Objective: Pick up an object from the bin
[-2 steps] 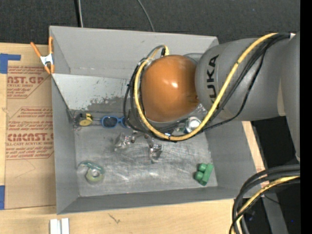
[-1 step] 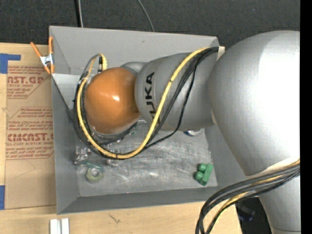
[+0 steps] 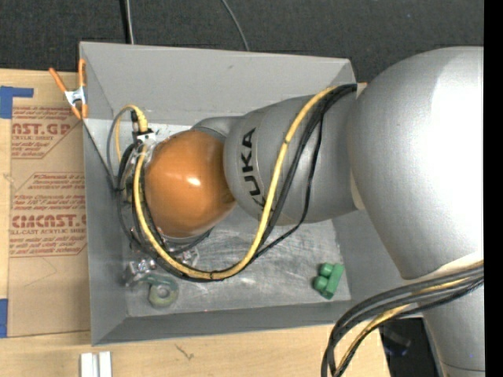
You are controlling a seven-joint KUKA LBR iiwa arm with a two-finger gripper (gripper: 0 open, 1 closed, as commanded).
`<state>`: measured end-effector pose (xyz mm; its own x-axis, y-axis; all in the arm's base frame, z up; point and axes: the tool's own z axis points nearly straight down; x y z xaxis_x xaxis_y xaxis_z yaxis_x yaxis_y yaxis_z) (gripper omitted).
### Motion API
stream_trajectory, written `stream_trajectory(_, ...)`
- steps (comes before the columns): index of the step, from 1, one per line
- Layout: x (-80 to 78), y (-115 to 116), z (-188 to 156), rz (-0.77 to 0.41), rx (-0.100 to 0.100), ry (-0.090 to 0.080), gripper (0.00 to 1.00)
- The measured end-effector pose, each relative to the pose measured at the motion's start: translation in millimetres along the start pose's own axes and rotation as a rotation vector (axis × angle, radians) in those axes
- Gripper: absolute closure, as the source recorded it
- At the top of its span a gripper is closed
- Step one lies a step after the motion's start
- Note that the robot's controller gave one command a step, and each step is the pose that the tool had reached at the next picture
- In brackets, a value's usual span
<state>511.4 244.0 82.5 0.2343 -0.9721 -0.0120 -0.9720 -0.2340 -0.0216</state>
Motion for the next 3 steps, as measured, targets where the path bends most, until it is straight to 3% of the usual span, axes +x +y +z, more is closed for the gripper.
stream_trajectory(1, 1.6, 9, 3, -0.025, 0.009, -0.007, 0.00)
stream_trajectory(2, 50.4, 35, -13, -0.061, -0.022, 0.010, 0.00)
stream_trajectory(3, 27.3, 15, 10, -0.536, -0.026, 0.004, 0.00)
